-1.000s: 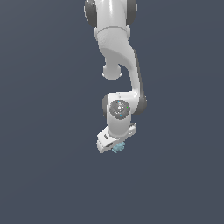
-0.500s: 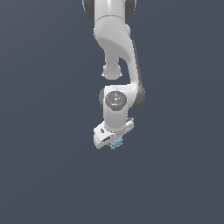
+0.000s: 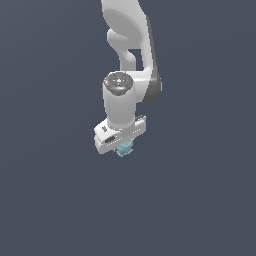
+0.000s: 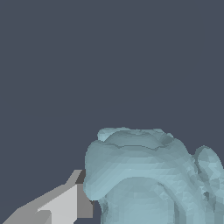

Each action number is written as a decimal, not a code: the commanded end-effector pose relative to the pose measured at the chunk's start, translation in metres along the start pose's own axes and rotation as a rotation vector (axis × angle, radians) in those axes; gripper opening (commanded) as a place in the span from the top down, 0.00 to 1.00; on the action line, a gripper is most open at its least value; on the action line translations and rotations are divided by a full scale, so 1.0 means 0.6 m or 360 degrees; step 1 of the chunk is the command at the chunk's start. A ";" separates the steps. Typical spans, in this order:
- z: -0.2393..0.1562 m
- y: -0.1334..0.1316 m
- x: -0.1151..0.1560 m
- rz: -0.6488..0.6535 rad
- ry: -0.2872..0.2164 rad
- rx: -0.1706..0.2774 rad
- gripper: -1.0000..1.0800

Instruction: Pick up the object and move it to a goal position.

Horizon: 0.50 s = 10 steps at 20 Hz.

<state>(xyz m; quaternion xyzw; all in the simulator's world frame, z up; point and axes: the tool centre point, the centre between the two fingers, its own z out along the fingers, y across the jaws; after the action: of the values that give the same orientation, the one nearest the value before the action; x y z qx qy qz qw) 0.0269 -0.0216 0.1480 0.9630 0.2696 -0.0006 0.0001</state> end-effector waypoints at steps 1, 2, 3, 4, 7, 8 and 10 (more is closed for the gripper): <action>-0.043 0.008 -0.022 0.0000 0.0001 -0.0001 1.00; -0.061 0.011 -0.032 0.0000 0.0001 -0.0001 1.00; -0.079 0.015 -0.041 0.0000 0.0001 -0.0001 1.00; -0.097 0.018 -0.050 0.0000 0.0001 -0.0001 1.00; -0.153 0.029 -0.078 0.0000 0.0002 0.0000 1.00; -0.172 0.032 -0.088 0.0000 0.0002 0.0001 1.00; -0.209 0.039 -0.106 -0.0001 0.0003 0.0001 1.00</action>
<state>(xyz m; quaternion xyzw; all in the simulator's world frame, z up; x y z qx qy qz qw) -0.0090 -0.0677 0.2564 0.9630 0.2696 0.0002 -0.0001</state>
